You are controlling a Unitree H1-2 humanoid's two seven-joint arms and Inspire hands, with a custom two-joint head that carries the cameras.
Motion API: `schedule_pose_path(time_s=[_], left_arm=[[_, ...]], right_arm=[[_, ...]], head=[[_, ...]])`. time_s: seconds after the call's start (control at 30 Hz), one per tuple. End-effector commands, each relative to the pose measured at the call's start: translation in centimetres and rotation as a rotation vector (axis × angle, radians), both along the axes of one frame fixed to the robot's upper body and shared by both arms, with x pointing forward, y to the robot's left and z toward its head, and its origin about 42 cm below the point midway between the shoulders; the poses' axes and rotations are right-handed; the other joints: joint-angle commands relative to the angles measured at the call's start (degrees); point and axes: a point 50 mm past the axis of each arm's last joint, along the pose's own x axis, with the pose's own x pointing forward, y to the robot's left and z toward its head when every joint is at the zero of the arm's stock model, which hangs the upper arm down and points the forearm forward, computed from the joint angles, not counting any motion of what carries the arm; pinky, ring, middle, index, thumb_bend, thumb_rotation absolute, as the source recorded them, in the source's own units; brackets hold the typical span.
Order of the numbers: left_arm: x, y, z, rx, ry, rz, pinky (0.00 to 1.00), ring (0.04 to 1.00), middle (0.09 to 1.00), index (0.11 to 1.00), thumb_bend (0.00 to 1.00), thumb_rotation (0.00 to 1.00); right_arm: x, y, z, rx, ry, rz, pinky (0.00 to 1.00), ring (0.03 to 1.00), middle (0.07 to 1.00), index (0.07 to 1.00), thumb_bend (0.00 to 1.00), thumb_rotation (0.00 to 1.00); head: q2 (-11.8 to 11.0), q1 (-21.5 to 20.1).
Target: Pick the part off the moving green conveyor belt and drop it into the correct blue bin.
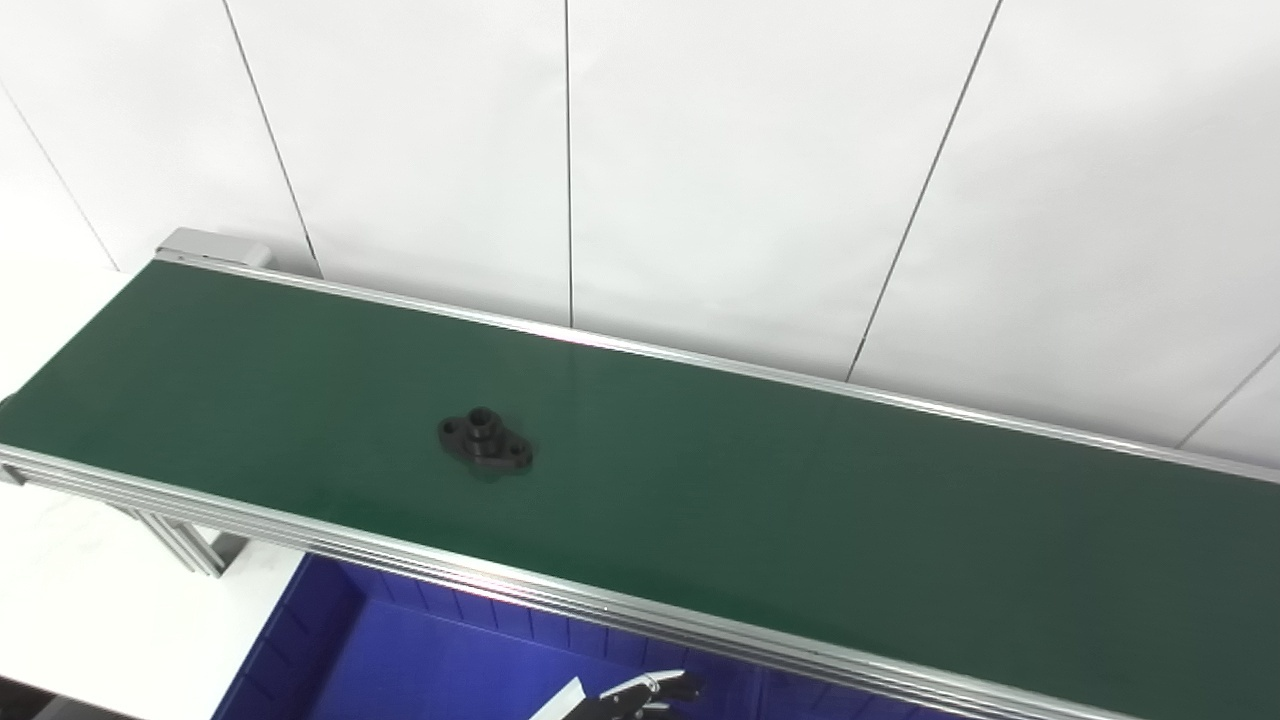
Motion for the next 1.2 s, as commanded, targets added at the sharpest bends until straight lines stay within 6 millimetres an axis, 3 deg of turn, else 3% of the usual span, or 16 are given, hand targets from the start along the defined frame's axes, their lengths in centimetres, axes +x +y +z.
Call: schedule_pose_path(time_s=[0.0,0.27,0.4,0.6,0.77,0.8,0.93,1.07,1.17], left_arm=[[0.3,-0.1,0.6,-0.027,-0.051,0.003,0.68,0.809,0.879,0.868,0.68,0.13],[0.3,0.1,0.6,-0.017,-0.043,-0.005,0.67,0.810,0.890,0.876,0.68,0.14],[0.4,0.3,0.6,-0.021,-0.034,-0.003,0.68,0.823,0.897,0.877,0.69,0.12],[0.5,0.7,0.5,-0.018,-0.053,-0.006,0.68,0.823,0.901,0.875,0.69,0.11],[0.7,1.2,0.5,-0.011,-0.055,-0.008,0.69,0.833,0.910,0.882,0.69,0.14],[0.7,1.4,0.6,-0.011,-0.054,-0.007,0.69,0.837,0.913,0.886,0.69,0.15],[0.9,2.0,0.9,-0.013,-0.073,-0.010,0.69,0.840,0.914,0.894,0.68,0.18],[1.0,2.4,1.4,-0.009,-0.082,-0.025,0.70,0.851,0.927,0.912,0.64,0.30],[1.2,2.5,1.7,-0.023,-0.075,-0.031,0.72,0.862,0.935,0.919,0.62,0.34]], right_arm=[[0.2,0.0,0.9,0.019,-0.067,0.009,0.80,0.872,0.887,0.926,0.82,0.00],[0.2,0.1,1.0,0.025,-0.092,0.003,0.81,0.868,0.871,0.918,0.83,0.00],[0.2,0.2,1.1,0.061,-0.144,-0.009,0.79,0.850,0.858,0.902,0.84,0.00],[0.1,0.7,1.3,0.161,-0.352,-0.023,0.64,0.758,0.814,0.866,0.83,0.01],[0.2,1.3,1.7,0.250,-0.481,-0.075,0.60,0.692,0.761,0.836,0.83,0.04],[0.3,1.5,2.0,0.273,-0.509,-0.085,0.61,0.691,0.761,0.832,0.82,0.05],[0.9,1.9,4.4,0.294,-0.601,-0.101,0.62,0.694,0.757,0.828,0.80,0.11],[2.1,2.2,7.8,0.234,-0.686,-0.094,0.60,0.687,0.758,0.842,0.79,0.27],[3.3,2.8,9.9,0.226,-0.723,-0.084,0.63,0.703,0.762,0.849,0.78,0.29]], head=[[0.0,0.0],[0.2,-0.6],[0.9,-3.2],[2.0,-7.8],[3.7,-12.4],[5.3,-14.3],[7.3,-17.6],[8.4,-20.3],[8.7,-22.1]])
